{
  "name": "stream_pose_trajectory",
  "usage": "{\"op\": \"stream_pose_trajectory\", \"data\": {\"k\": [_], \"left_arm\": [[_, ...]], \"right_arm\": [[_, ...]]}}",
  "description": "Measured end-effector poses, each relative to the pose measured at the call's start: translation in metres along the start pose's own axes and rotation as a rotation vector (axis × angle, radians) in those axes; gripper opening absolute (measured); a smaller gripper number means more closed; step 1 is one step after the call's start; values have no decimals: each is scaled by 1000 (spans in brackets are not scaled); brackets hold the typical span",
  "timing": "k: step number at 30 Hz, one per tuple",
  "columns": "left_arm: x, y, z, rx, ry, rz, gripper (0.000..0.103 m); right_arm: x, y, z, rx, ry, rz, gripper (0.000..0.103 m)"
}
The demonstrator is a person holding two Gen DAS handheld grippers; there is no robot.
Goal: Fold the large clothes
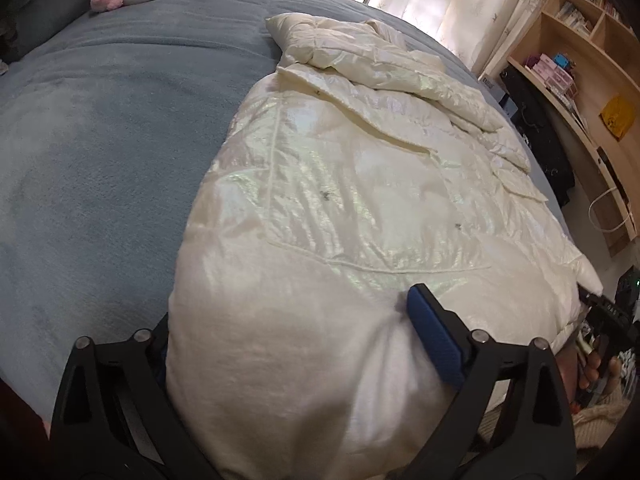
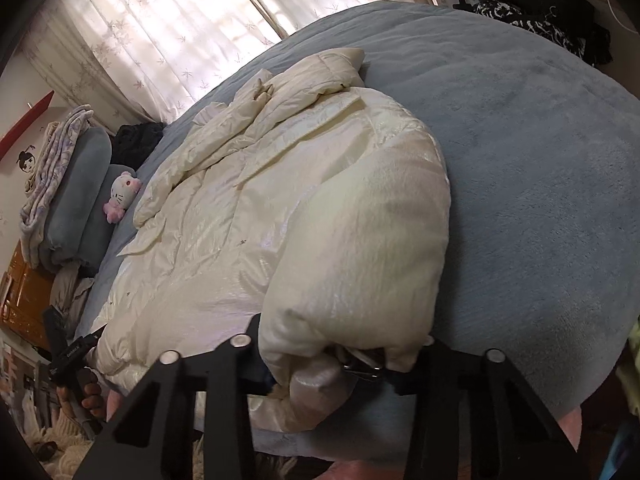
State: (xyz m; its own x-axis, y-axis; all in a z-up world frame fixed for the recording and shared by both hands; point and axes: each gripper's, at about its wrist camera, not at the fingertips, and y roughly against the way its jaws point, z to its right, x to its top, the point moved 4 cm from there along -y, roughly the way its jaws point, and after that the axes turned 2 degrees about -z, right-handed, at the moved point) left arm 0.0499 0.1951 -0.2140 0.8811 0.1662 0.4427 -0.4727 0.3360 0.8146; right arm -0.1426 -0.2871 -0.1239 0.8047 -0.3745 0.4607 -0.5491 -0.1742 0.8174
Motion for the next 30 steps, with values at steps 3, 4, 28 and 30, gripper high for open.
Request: {"op": "stream_pose_trajectory", "data": {"k": [3, 4, 28, 30], "left_arm": [[-1, 6, 3, 3, 28, 10, 45], [1, 10, 4, -14, 52, 15, 32], [52, 161, 25, -241, 268, 135, 10], [74, 155, 27, -265, 280, 140, 10]], "right_arm": [[3, 3, -2, 4, 5, 7, 30], [4, 5, -4, 3, 7, 12, 29], [90, 97, -47, 183, -23, 205, 23], [110, 84, -45, 195, -69, 193, 23]]}}
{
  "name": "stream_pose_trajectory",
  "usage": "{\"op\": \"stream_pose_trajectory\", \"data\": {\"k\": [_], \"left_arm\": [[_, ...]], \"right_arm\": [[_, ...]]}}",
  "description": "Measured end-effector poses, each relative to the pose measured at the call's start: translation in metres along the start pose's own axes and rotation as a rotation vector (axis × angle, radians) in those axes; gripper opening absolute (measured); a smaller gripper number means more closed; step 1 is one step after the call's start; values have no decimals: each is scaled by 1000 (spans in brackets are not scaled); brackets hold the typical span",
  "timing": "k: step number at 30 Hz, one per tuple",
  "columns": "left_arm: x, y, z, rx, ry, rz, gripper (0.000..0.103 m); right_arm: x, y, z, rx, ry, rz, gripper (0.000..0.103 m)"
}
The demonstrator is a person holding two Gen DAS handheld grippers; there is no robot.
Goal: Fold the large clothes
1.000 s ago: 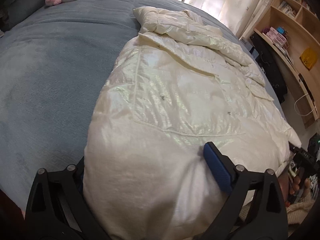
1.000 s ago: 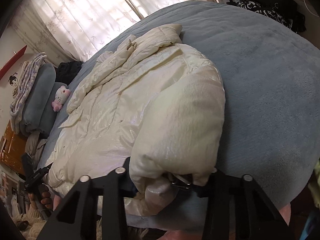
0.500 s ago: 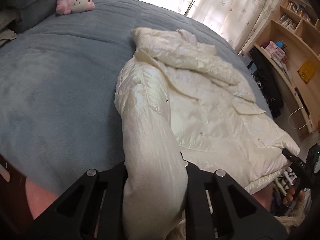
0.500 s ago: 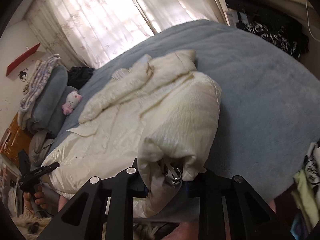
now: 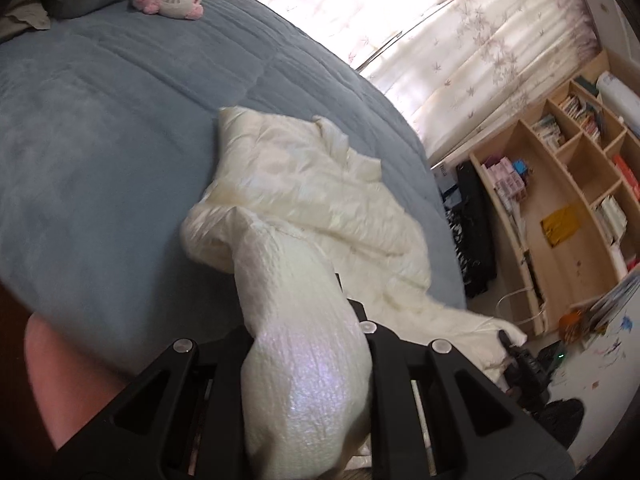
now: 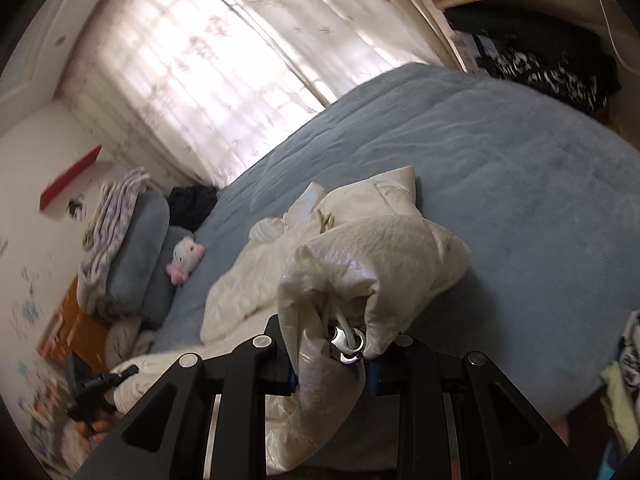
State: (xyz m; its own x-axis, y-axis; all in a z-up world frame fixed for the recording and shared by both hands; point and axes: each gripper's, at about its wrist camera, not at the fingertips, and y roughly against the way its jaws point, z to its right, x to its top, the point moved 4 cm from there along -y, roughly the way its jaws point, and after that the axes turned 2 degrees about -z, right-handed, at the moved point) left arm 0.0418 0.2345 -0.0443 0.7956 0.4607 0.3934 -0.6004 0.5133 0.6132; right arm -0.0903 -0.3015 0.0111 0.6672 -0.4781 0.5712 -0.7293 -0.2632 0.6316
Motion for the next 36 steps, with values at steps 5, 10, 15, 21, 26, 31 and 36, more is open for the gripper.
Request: {"op": "stream_pose_trajectory", "data": {"k": [5, 10, 15, 21, 26, 31, 36], "left_arm": [[70, -43, 15, -28, 29, 38, 12], [150, -122, 20, 16, 59, 59, 17], [206, -192, 6, -39, 168, 25, 67], [238, -219, -15, -35, 227, 80, 79], [247, -236, -25, 80, 58, 36, 79], [249, -271, -44, 160, -72, -66, 79], [243, -303, -65, 188, -105, -127, 79]], "right_arm": [[53, -47, 0, 1, -55, 6, 27], [124, -117, 2, -65, -61, 47, 49], [171, -186, 12, -52, -127, 33, 87], [197, -242, 20, -47, -118, -12, 91], [201, -273, 39, -168, 4, -53, 92], [208, -321, 94, -225, -13, -127, 92], [210, -370, 136, -236, -46, -191, 92]]}}
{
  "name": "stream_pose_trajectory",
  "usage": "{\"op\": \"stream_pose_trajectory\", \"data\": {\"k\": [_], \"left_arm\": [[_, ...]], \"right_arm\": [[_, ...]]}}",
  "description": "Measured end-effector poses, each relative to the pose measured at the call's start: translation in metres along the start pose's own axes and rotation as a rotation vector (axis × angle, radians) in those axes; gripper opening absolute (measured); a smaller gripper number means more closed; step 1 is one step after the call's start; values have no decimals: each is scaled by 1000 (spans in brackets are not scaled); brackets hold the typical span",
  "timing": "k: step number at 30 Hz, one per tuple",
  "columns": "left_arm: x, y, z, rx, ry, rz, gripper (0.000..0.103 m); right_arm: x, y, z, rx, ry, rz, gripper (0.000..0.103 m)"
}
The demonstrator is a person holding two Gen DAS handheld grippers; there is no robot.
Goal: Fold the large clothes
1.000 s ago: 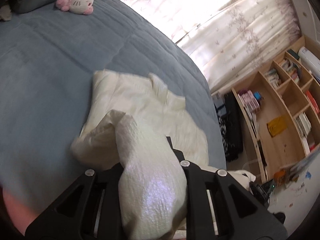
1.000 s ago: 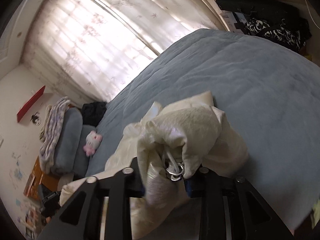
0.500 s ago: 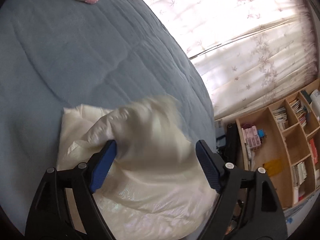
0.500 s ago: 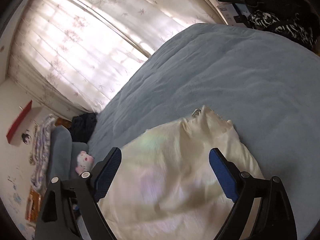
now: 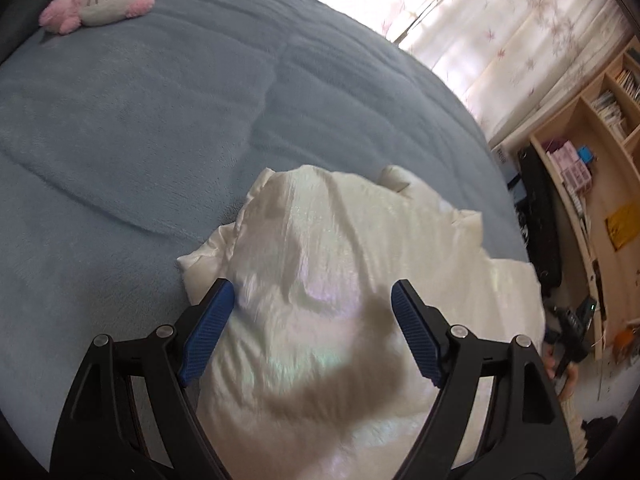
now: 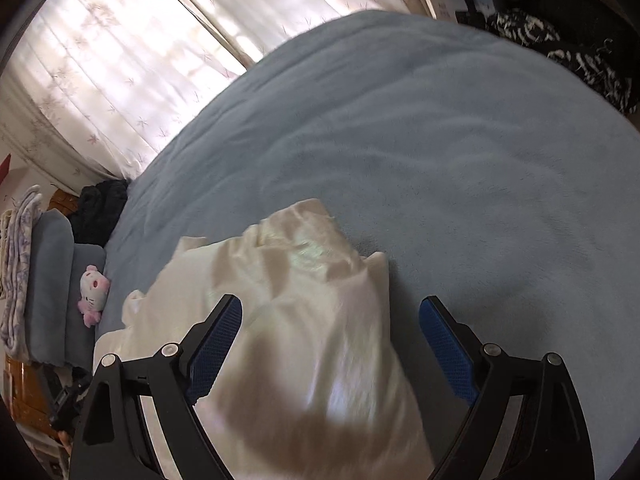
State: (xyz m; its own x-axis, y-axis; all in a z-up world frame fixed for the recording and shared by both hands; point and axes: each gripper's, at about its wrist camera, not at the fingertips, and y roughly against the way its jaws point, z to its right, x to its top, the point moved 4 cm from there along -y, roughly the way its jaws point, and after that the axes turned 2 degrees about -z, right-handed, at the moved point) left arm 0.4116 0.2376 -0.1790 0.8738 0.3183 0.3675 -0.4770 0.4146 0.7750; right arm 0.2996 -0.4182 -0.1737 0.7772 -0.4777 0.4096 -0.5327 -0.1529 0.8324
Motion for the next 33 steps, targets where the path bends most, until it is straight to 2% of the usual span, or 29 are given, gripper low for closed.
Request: {"op": "stream_pose_trajectory", "data": {"k": [2, 4, 5, 6, 7, 9, 10, 11, 13, 15, 20, 23, 28, 31, 33], "left_arm": [[-2, -11, -2, 9, -10, -16, 79], [-3, -20, 0, 35, -23, -28, 79], [-1, -25, 3, 66, -39, -23, 79], [-4, -25, 8, 90, -63, -8, 69], [-7, -23, 14, 136, -95, 9, 47], [-9, -21, 23, 200, -146, 50, 22], [-10, -15, 27, 231, -155, 87, 13], [-10, -9, 30, 245, -152, 123, 11], [-8, -4, 32, 273, -136, 179, 8], [-7, -6, 31, 319, -114, 217, 8], [-8, -25, 19, 470, -84, 249, 8], [-10, -48, 9, 588, -69, 248, 8], [-17, -60, 3, 662, -69, 256, 8], [-17, -65, 3, 661, -61, 248, 8], [-15, -66, 2, 656, -56, 237, 8]], "right_arm": [[0, -24, 6, 23, -19, -39, 91], [2, -44, 9, 55, -31, -51, 83], [1, -51, 7, 67, -19, -49, 65], [2, -58, 2, 74, 7, -44, 43], [3, -62, -6, 29, 62, -19, 39], [6, -60, -23, -34, 144, 35, 19], [11, -57, -32, -54, 175, 81, 17], [15, -50, -40, -59, 185, 116, 15], [25, -48, -49, -81, 198, 187, 15], [32, -60, -53, -139, 215, 207, 15], [33, -111, -44, -274, 224, 152, 16], [42, -145, -35, -293, 193, 139, 18], [43, -176, -36, -314, 184, 129, 19], [38, -171, -29, -317, 178, 122, 23], [37, -170, -28, -325, 174, 112, 29]]}}
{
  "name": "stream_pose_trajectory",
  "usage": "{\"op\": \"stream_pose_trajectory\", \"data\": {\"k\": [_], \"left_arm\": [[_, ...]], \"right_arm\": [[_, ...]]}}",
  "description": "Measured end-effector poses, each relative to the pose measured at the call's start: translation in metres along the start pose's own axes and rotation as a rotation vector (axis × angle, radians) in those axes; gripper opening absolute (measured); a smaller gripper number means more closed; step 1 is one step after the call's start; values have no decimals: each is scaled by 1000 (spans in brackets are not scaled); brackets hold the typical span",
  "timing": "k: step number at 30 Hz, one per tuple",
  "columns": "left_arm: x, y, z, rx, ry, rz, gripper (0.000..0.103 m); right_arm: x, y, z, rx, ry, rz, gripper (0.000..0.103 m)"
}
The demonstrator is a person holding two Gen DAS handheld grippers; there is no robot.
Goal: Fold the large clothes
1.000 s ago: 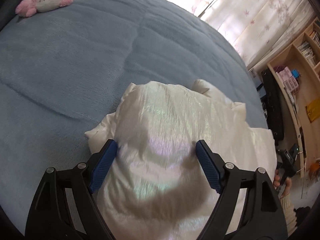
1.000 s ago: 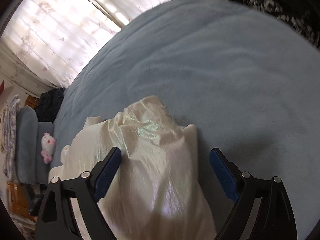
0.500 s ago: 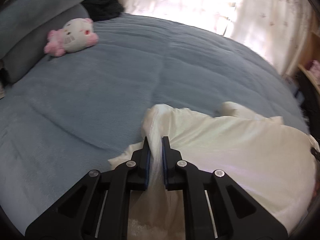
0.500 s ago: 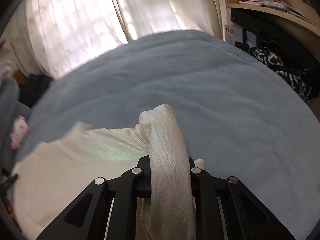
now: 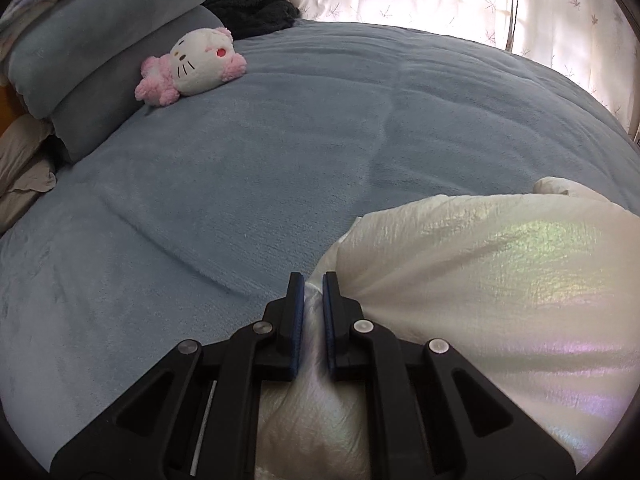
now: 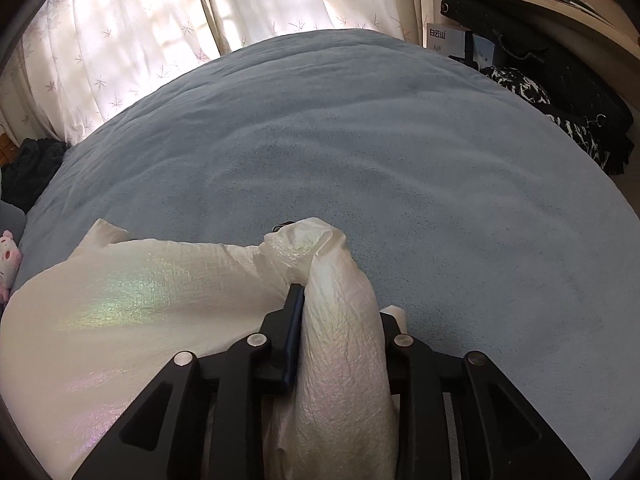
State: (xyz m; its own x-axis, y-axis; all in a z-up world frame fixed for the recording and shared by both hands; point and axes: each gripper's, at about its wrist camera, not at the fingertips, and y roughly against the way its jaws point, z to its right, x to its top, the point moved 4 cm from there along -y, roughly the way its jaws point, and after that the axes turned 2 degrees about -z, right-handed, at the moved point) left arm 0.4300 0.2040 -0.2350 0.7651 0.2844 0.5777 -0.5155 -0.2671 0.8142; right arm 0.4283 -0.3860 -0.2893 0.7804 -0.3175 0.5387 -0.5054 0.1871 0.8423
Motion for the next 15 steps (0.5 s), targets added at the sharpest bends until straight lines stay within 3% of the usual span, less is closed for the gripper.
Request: {"op": "stream_pose_trajectory", "data": {"k": [3, 7, 10, 15], "left_arm": [[3, 5, 0, -16, -12, -12, 8], [18, 24, -8, -92, -21, -1, 7], [31, 52, -10, -146, -2, 30, 7], [45, 120, 28, -236, -94, 137, 7]], "right_arm": [[-1, 17, 2, -27, -8, -32, 43], [0, 70, 12, 18, -38, -58, 44], [7, 102, 6, 46, -44, -20, 44], [11, 151, -41, 136, 18, 62, 45]]}}
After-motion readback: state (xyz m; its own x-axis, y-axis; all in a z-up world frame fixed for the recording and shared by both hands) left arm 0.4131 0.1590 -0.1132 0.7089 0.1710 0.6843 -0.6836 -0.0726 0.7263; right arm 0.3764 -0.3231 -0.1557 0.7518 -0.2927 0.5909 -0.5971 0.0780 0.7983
